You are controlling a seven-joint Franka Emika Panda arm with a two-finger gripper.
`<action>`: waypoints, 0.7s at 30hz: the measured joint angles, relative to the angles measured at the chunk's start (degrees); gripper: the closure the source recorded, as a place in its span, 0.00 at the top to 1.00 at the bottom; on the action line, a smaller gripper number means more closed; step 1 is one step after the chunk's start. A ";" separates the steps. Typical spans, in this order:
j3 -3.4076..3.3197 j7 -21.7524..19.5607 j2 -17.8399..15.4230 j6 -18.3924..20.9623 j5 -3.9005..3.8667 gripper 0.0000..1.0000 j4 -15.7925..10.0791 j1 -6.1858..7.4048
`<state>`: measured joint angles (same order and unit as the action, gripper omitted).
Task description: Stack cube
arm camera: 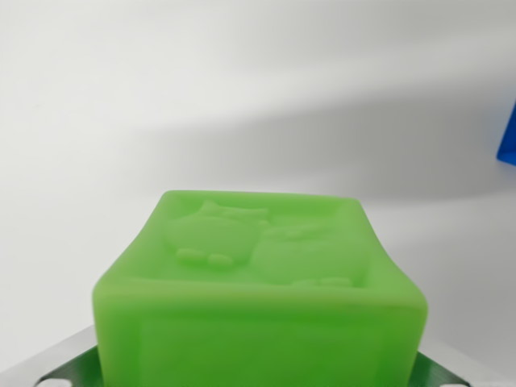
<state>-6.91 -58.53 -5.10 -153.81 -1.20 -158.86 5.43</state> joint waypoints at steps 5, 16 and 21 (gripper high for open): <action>-0.76 0.69 -0.07 0.06 -0.21 0.00 0.00 -0.82; -2.35 2.19 -0.17 0.21 -0.51 0.00 0.06 -2.41; -3.08 2.85 -0.17 0.32 -0.60 0.00 0.18 -3.13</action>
<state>-9.99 -55.67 -5.27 -153.48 -1.80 -158.67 2.30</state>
